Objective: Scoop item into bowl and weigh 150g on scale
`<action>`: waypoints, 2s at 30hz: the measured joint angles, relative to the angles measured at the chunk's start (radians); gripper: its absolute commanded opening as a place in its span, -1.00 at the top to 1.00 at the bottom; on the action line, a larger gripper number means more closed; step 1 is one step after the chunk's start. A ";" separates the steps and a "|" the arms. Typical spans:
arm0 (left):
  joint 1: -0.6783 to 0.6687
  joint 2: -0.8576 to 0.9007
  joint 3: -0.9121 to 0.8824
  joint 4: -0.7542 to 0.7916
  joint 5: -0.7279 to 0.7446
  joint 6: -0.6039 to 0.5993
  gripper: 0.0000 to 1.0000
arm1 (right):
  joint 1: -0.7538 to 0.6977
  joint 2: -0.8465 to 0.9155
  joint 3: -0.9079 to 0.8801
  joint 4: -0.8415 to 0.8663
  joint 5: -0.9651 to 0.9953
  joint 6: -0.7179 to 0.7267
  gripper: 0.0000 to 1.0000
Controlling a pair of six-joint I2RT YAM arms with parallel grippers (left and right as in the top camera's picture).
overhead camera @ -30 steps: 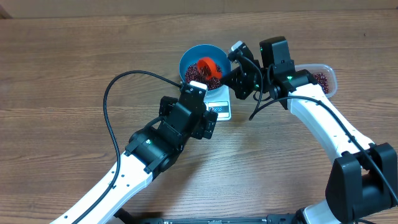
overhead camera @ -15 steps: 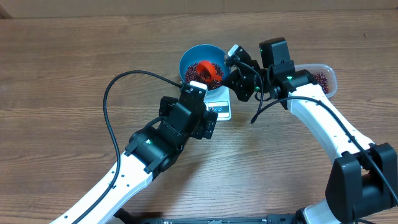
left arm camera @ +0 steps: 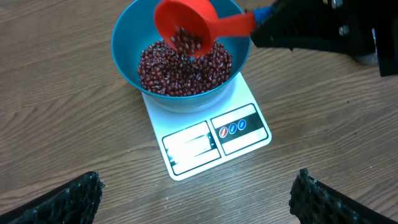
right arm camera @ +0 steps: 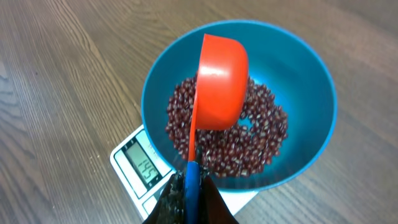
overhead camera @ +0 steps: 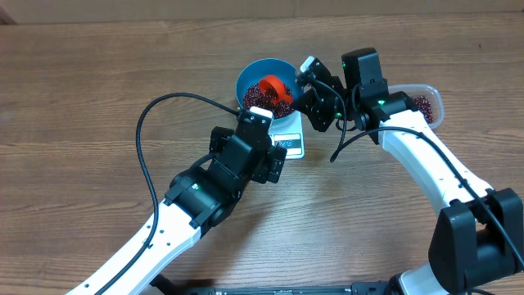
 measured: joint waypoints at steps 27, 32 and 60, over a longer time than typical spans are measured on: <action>0.000 0.000 0.000 0.000 0.000 0.000 -0.99 | -0.006 0.000 0.000 0.020 0.079 0.000 0.92; 0.000 0.000 0.000 0.000 0.000 0.000 -0.99 | -0.006 0.000 0.000 -0.001 0.078 0.001 0.92; 0.000 0.000 0.000 0.000 0.000 0.000 -0.99 | -0.005 0.000 0.000 -0.034 0.078 0.000 0.93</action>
